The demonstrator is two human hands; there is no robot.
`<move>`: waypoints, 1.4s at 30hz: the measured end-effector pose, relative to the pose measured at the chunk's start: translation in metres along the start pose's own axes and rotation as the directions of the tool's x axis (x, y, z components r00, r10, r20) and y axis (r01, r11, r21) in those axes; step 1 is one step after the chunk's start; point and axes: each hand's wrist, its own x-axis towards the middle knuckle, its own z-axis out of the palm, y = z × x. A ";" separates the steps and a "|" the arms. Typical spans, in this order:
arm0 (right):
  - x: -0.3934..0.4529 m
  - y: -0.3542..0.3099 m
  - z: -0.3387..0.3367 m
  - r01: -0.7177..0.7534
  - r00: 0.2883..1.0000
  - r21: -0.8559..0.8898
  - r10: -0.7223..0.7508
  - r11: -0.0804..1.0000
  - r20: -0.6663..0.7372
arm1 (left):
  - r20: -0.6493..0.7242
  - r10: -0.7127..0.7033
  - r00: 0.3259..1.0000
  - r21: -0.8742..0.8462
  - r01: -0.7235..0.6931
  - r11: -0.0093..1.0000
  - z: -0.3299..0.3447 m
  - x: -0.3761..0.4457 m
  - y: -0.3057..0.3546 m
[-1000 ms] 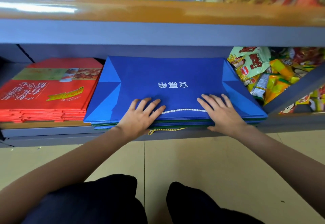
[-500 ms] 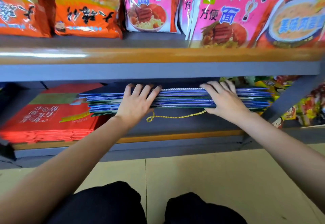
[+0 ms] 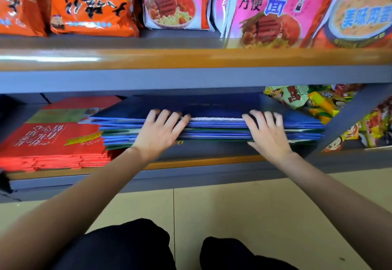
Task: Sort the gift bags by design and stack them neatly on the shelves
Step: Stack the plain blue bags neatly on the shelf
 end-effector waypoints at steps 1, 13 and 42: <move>-0.007 -0.004 0.006 0.005 1.000 -0.009 -0.005 1.000 0.020 | 0.005 0.019 1.000 -0.017 -0.018 1.000 0.004 -0.007 0.006; -0.048 -0.021 0.043 0.098 0.959 0.088 -0.117 0.991 0.257 | 0.270 0.029 0.962 -0.274 0.048 0.960 0.033 -0.064 0.049; 0.075 -0.154 -0.025 0.236 0.733 0.615 -0.553 0.752 0.395 | 0.857 -0.063 0.511 -0.200 0.442 0.875 0.010 -0.125 -0.084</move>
